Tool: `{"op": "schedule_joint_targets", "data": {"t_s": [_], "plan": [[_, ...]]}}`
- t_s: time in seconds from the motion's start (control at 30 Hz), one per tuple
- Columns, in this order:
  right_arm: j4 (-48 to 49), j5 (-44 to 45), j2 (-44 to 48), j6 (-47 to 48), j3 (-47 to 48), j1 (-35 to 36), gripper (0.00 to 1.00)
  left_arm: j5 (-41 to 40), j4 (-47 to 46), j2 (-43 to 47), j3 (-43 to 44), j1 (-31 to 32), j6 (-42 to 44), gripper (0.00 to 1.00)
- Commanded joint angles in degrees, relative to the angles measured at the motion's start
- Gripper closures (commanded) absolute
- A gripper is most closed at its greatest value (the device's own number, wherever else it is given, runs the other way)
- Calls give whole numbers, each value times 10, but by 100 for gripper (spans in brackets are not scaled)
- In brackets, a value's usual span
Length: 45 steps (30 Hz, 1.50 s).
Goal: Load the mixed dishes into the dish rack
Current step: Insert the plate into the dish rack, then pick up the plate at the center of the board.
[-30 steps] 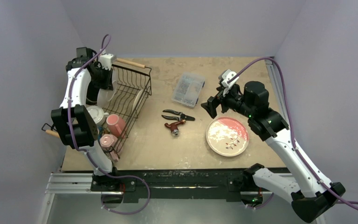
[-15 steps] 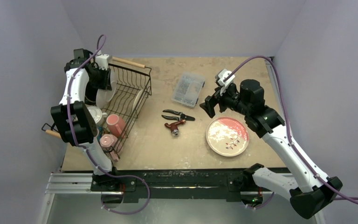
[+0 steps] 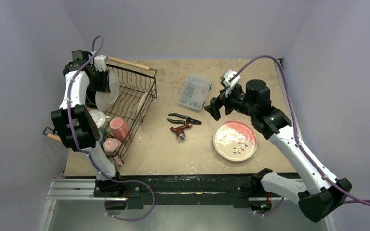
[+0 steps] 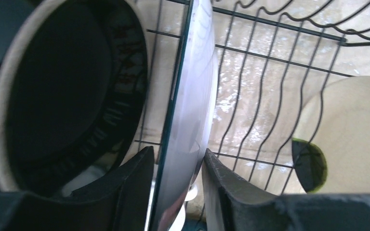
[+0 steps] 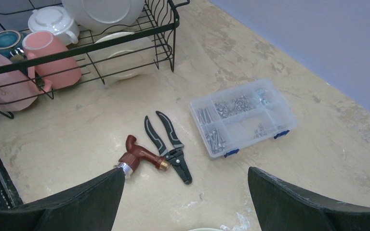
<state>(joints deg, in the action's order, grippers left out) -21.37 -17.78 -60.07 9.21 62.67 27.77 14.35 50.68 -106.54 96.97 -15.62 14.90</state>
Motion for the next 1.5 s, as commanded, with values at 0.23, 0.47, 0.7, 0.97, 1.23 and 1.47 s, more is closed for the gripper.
{"op": "schedule_joint_targets", "data": {"t_s": [0.23,0.47,0.7,0.97,1.23,1.47], "plan": [[16,5,20,-63,15,-3,1,-81,-50,57,13,-26,-51,55],[-1,14,34,-84,15,-2,1,-141,-50,82,13,-26,-83,52],[-23,33,25,-117,24,-2,1,-263,-61,133,1,-26,-123,22],[-49,158,0,-214,54,-2,1,-275,-8,206,28,-10,-348,0],[-133,205,5,-387,-10,-138,1,-228,-74,409,-120,184,-391,0],[-180,200,37,-484,-135,-290,1,-58,-125,569,-209,192,-429,0]]}}
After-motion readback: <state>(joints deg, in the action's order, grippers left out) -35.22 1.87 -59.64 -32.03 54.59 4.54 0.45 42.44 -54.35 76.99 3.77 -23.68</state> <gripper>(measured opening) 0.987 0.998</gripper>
